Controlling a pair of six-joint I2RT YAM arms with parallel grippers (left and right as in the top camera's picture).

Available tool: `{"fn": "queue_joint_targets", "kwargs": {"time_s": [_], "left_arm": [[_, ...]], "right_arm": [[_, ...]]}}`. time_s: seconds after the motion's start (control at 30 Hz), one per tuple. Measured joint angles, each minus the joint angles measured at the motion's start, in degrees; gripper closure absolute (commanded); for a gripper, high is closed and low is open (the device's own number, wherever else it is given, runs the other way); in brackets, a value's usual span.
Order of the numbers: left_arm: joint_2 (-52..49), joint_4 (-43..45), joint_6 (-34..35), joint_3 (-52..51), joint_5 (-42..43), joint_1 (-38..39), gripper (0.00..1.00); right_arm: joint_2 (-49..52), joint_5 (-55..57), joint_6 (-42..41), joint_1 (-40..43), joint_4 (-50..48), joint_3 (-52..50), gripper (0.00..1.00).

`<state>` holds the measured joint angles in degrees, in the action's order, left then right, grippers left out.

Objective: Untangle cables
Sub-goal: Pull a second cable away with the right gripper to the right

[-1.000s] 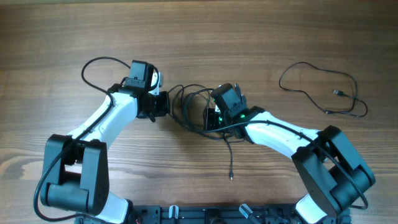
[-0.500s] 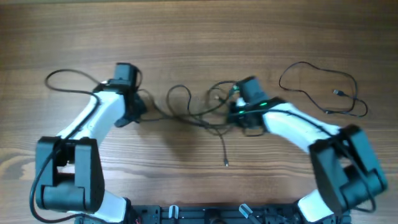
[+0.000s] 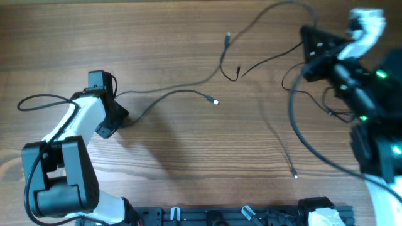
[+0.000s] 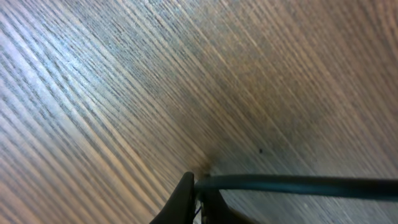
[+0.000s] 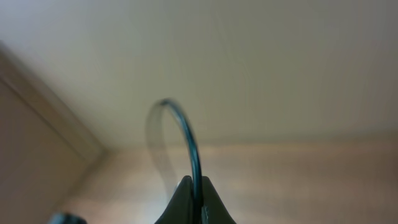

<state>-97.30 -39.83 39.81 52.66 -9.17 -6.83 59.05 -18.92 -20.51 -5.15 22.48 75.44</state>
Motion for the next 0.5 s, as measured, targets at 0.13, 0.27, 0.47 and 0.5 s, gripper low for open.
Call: {"fn": "queue_joint_targets", "kwargs": {"time_s": [0.13,0.27,0.47,0.5], "left_arm": [[0.5,3.4,0.0,-2.4,-0.2,0.0,0.96],[0.6,3.7,0.0,-2.7,-0.2,0.0,0.96],[0.6,3.9,0.0,-2.8,-0.2,0.0,0.96],[0.6,3.9,0.0,-2.8,-0.2,0.0,0.96]], "right_arm": [[-1.2,3.1,0.3,0.0,-3.7,3.2,0.95],[2.0,11.2,0.3,0.0,-3.4,3.1,0.95],[3.8,33.7,0.3,0.0,-6.7,3.1,0.93],[3.8,36.2,0.3,0.0,-7.5,3.1,0.93]]}}
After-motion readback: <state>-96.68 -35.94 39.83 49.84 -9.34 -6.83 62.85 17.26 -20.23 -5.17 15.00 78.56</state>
